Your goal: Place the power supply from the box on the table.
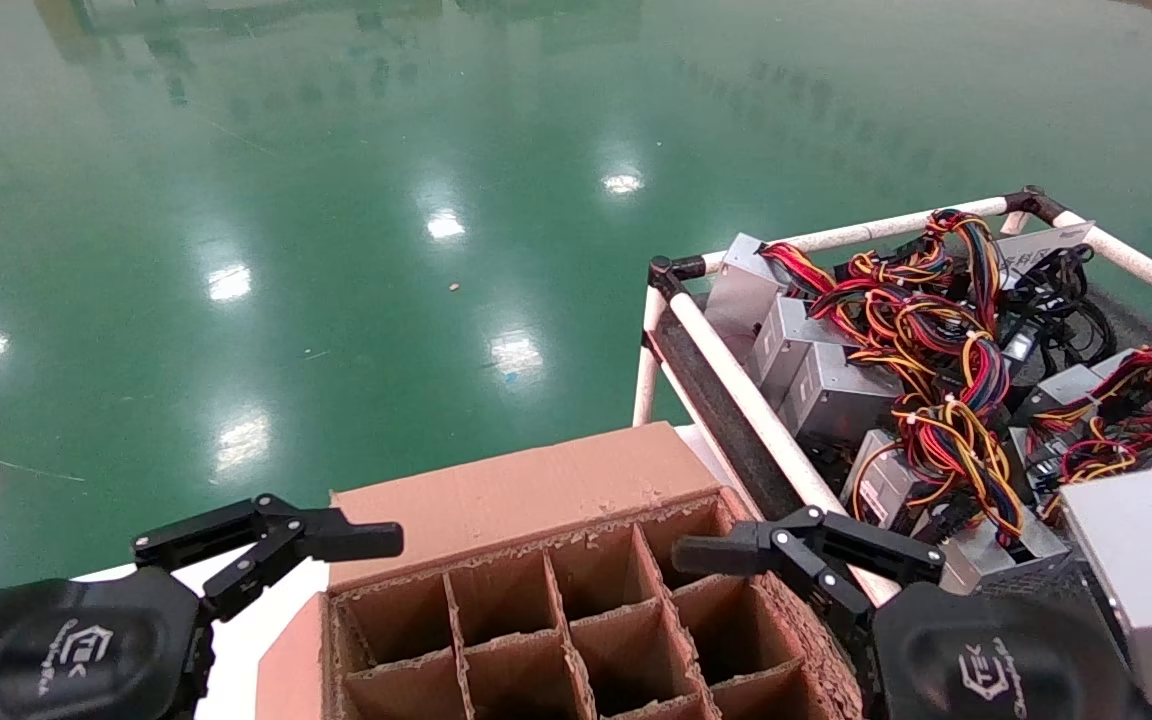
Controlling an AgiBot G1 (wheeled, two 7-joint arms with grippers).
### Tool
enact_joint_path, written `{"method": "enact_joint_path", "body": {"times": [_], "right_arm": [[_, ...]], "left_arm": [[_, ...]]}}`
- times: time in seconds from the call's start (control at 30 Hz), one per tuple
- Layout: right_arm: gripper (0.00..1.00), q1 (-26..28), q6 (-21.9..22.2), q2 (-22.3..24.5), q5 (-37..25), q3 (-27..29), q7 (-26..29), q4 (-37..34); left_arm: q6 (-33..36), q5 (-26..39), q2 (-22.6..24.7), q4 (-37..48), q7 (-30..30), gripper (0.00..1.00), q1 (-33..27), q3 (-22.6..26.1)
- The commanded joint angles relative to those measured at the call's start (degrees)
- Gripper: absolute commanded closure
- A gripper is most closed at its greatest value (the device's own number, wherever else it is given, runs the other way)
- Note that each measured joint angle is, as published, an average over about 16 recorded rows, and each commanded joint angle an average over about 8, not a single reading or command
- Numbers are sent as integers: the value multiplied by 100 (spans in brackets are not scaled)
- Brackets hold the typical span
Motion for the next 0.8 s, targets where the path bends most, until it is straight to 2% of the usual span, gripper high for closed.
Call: {"method": "enact_joint_path", "body": {"times": [0.03, 0.33, 0.5, 0.6, 0.77, 0.8], "right_arm": [[0, 15, 12, 0, -14, 0, 1, -29], [0, 51, 38, -1, -45, 0, 4, -93], [16, 62, 47, -1, -53, 2, 5, -112], [16, 67, 51, -1, -58, 3, 6, -121], [0, 73, 54, -1, -62, 5, 8, -132], [0, 74, 54, -1, -63, 6, 8, -133]], "left_arm": [[0, 0, 0, 0, 0, 0, 0, 0], [0, 0, 0, 0, 0, 0, 0, 0], [0, 0, 0, 0, 0, 0, 0, 0], [0, 0, 0, 0, 0, 0, 0, 0], [0, 0, 0, 0, 0, 0, 0, 0], [0, 0, 0, 0, 0, 0, 0, 0]]}}
